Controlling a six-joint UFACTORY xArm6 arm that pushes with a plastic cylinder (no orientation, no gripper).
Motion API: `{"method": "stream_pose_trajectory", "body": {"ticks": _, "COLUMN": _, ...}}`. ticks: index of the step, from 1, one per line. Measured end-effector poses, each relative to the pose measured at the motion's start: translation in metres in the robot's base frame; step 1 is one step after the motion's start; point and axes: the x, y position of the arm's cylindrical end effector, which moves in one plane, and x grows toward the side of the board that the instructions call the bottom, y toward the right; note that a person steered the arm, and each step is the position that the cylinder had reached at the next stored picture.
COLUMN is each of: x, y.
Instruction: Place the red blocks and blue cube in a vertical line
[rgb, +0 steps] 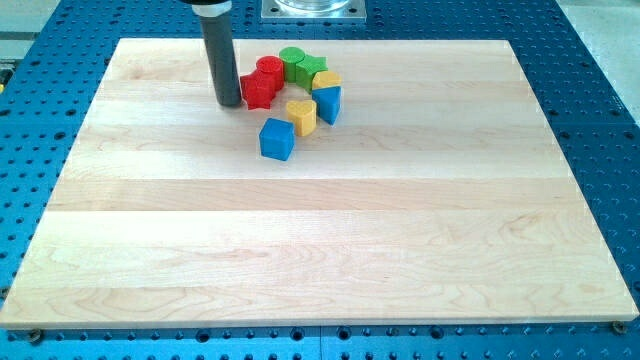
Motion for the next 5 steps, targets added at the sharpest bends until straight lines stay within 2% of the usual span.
{"method": "stream_pose_trajectory", "body": {"ticks": 2, "x": 0.000, "y": -0.021}}
{"method": "stream_pose_trajectory", "body": {"ticks": 3, "x": 0.050, "y": -0.059}}
{"method": "stream_pose_trajectory", "body": {"ticks": 4, "x": 0.156, "y": -0.047}}
{"method": "stream_pose_trajectory", "body": {"ticks": 5, "x": 0.270, "y": -0.002}}
